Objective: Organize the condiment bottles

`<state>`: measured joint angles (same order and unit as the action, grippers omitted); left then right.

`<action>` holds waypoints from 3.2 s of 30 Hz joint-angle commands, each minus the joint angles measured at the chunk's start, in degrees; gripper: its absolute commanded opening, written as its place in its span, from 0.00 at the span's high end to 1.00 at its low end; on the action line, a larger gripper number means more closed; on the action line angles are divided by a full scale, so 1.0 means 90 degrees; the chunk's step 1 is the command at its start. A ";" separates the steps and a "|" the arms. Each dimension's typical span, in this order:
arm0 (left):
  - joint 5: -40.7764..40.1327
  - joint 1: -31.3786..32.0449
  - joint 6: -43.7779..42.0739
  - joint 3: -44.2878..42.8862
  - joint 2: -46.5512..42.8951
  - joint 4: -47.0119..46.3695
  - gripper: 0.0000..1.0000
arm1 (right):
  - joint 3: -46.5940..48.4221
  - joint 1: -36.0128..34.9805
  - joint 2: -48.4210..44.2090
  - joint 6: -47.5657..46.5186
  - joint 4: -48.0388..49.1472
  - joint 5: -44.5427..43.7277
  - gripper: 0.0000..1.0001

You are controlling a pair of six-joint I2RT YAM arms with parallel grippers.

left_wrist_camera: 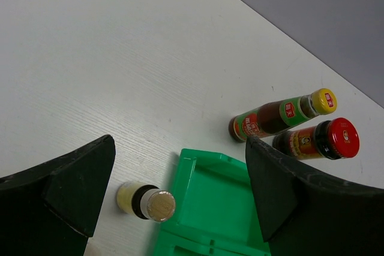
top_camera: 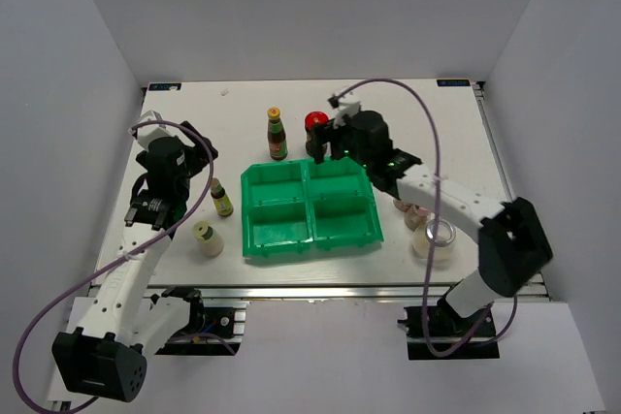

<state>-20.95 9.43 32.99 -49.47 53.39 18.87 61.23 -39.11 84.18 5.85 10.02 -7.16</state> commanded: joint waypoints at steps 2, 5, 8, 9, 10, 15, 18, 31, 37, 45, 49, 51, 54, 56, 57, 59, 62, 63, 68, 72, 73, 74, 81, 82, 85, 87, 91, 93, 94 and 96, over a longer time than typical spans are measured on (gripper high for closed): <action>0.0140 -0.0023 -0.0033 0.0038 0.0016 -0.0066 0.02 | 0.1299 -0.0331 0.1208 -0.0415 0.0654 0.1058 0.11; 0.0082 -0.0032 0.0006 0.0087 -0.0004 -0.0037 0.02 | 0.2266 -0.0468 0.2119 -0.0493 0.0615 0.1137 0.11; 0.0092 -0.0032 0.0035 0.0097 -0.0004 -0.0027 0.02 | 0.3338 -0.0517 0.3025 -0.0357 0.0410 0.0904 0.11; 0.0091 -0.0023 0.0045 0.0097 -0.0004 -0.0017 0.02 | 0.3575 -0.0527 0.3242 -0.0347 0.0371 0.0825 0.11; 0.0091 -0.0023 0.0055 0.0106 -0.0004 -0.0017 0.02 | 0.3790 -0.0537 0.3621 -0.0308 0.0352 0.0602 0.11; -0.0074 -0.0023 0.0065 0.0126 -0.0014 0.0022 0.02 | 0.5168 -0.0547 0.4571 0.0014 0.0215 0.0112 0.11; -0.0142 -0.0032 0.0055 0.0136 -0.0033 0.0042 0.02 | 0.5772 -0.0547 0.5040 0.0209 0.0069 -0.0024 0.11; -0.0338 -0.0032 0.0045 0.0145 -0.0102 0.0081 0.02 | 0.5833 -0.0576 0.5217 0.0346 0.0322 -0.0611 0.80; -0.0299 -0.0023 0.0055 0.0185 -0.0189 0.0042 0.02 | 0.6194 -0.0634 0.4789 -0.0092 0.0322 -0.0007 1.00; -0.0299 -0.0023 0.0064 0.0204 -0.0209 0.0032 0.02 | 0.5153 -0.0634 0.3353 -0.0298 0.0576 0.0971 1.00; -0.0299 -0.0023 0.0074 0.0204 -0.0199 0.0042 0.02 | 0.4292 -0.0644 0.2631 -0.0395 0.0820 0.1195 1.00; -0.0309 -0.0032 0.0065 0.0194 -0.0209 0.0061 0.02 | 0.3951 -0.0635 0.2396 -0.0415 0.0772 0.1244 1.00; -0.0338 -0.0023 0.0084 0.0204 -0.0209 0.0051 0.02 | 0.3346 -0.0654 0.2064 -0.0493 0.0829 0.1342 1.00; -0.0329 -0.0023 0.0094 0.0204 -0.0219 0.0061 0.02 | 0.3061 -0.0673 0.1907 -0.0552 0.0898 0.1420 1.00; -0.0328 -0.0023 0.0094 0.0204 -0.0209 0.0051 0.02 | 0.2944 -0.0693 0.1800 -0.0562 0.0956 0.1430 1.00; -0.0319 -0.0023 0.0094 0.0204 -0.0209 0.0051 0.02 | 0.2718 -0.0713 0.1740 -0.0601 0.0967 0.1372 1.00; -0.0319 -0.0023 0.0094 0.0185 -0.0180 0.0061 0.02 | 0.2533 -0.0742 0.1730 -0.0620 0.0986 0.1284 1.00; -0.0319 -0.0032 0.0094 0.0185 -0.0170 0.0071 0.02 | 0.2494 -0.0752 0.1750 -0.0620 0.1025 0.1284 1.00; -0.0319 -0.0023 0.0104 0.0185 -0.0160 0.0081 0.02 | 0.2337 -0.0791 0.1886 -0.0591 0.1162 0.1411 1.00; -0.0319 -0.0023 0.0104 0.0185 -0.0150 0.0071 0.02 | 0.2250 -0.0830 0.2033 -0.0620 0.1210 0.1342 1.00; -0.0309 -0.0023 0.0104 0.0194 -0.0150 0.0081 0.02 | 0.2191 -0.0830 0.2043 -0.0620 0.1259 0.1255 1.00; -0.0309 -0.0032 0.0113 0.0185 -0.0150 0.0081 0.02 | 0.2133 -0.0859 0.2062 -0.0620 0.1366 0.1235 1.00; -0.0289 -0.0023 0.0114 0.0175 -0.0150 0.0071 0.02 | 0.1586 -0.0976 0.2258 -0.0972 0.1884 0.0952 1.00; -0.0396 -0.0032 0.0113 0.0165 -0.0141 0.0090 0.02 | 0.1450 -0.0986 0.2277 -0.0982 0.1981 0.0952 1.00; -0.0563 -0.0023 0.0191 0.0126 -0.0102 0.0188 0.02 | 0.1195 -0.1015 0.2287 -0.0933 0.2294 0.0962 1.00; -0.0485 -0.0023 0.0201 0.0116 -0.0072 0.0198 0.02 | 0.1165 -0.1015 0.2277 -0.0865 0.2304 0.0932 1.00; -0.0358 -0.0023 0.0328 0.0019 0.0044 0.0295 0.02 | 0.1019 -0.1025 0.2190 -0.0787 0.2401 0.0854 0.70; -0.0348 -0.0023 0.0416 -0.0030 0.0103 0.0393 0.02 | 0.0941 -0.1016 0.2121 -0.0709 0.2402 0.0844 0.52; -0.0338 -0.0023 0.0513 -0.0098 0.0161 0.0500 0.02 | 0.0902 -0.1025 0.2034 -0.0699 0.2431 0.0825 0.47; -0.0290 -0.0023 0.0611 -0.0176 0.0230 0.0627 0.02 | 0.0775 -0.1025 0.1946 -0.0698 0.2500 0.0825 0.35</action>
<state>-24.32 9.43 36.36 -48.53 54.89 22.00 69.19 -48.07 105.75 -0.73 26.76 1.26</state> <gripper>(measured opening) 0.982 0.621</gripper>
